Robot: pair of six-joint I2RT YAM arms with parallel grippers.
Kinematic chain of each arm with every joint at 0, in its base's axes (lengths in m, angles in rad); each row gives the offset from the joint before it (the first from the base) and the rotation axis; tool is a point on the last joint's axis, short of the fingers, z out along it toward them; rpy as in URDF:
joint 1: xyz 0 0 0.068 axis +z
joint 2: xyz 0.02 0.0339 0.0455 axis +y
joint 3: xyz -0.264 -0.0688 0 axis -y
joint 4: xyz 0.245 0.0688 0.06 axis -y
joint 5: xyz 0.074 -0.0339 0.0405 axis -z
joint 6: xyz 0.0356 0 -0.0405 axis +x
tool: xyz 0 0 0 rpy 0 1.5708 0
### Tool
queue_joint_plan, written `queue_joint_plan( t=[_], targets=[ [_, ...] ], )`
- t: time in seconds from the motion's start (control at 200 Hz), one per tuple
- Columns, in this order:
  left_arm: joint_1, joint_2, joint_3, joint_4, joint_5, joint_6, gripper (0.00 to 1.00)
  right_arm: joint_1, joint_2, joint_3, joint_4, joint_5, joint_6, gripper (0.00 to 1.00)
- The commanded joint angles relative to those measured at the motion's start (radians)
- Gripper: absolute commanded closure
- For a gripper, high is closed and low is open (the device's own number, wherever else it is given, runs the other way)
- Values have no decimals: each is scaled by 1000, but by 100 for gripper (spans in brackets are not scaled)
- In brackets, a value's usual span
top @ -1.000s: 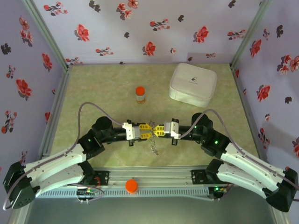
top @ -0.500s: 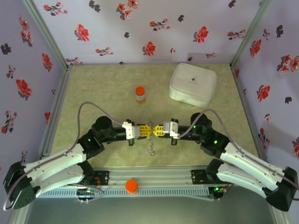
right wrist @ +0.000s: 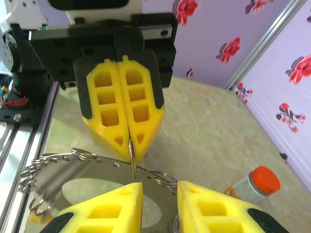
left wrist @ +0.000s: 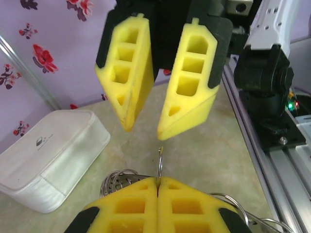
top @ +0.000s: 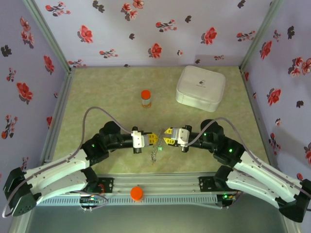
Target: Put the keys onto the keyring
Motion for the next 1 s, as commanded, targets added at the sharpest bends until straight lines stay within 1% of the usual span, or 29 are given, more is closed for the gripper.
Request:
queue_joint_plan(
  t=[0.0, 0.12, 0.255, 0.395, 0.48, 0.595, 0.72, 0.88, 0.995],
  targets=[
    [-44, 20, 64, -76, -108, 183, 100, 31, 0, 57, -157, 68, -77, 73],
    [-80, 46, 85, -103, -169, 266, 100, 70, 8, 71, -182, 116, -122, 73],
    [-104, 69, 105, -120, -204, 303, 100, 111, 38, 85, -203, 161, -163, 69],
    [-121, 84, 112, -118, -234, 330, 100, 124, 56, 79, -206, 174, -186, 68],
    [-129, 88, 110, -107, -244, 344, 100, 127, 57, 59, -177, 194, -194, 71],
    [-137, 95, 107, -91, -250, 366, 100, 134, 59, 37, -131, 203, -195, 77],
    [-143, 99, 107, -81, -251, 376, 100, 139, 70, 37, -121, 207, -201, 80],
    [-149, 106, 112, -78, -251, 379, 100, 147, 82, 32, -113, 212, -204, 80],
    [-152, 105, 109, -74, -259, 383, 100, 147, 77, 22, -119, 222, -212, 78]
  ],
)
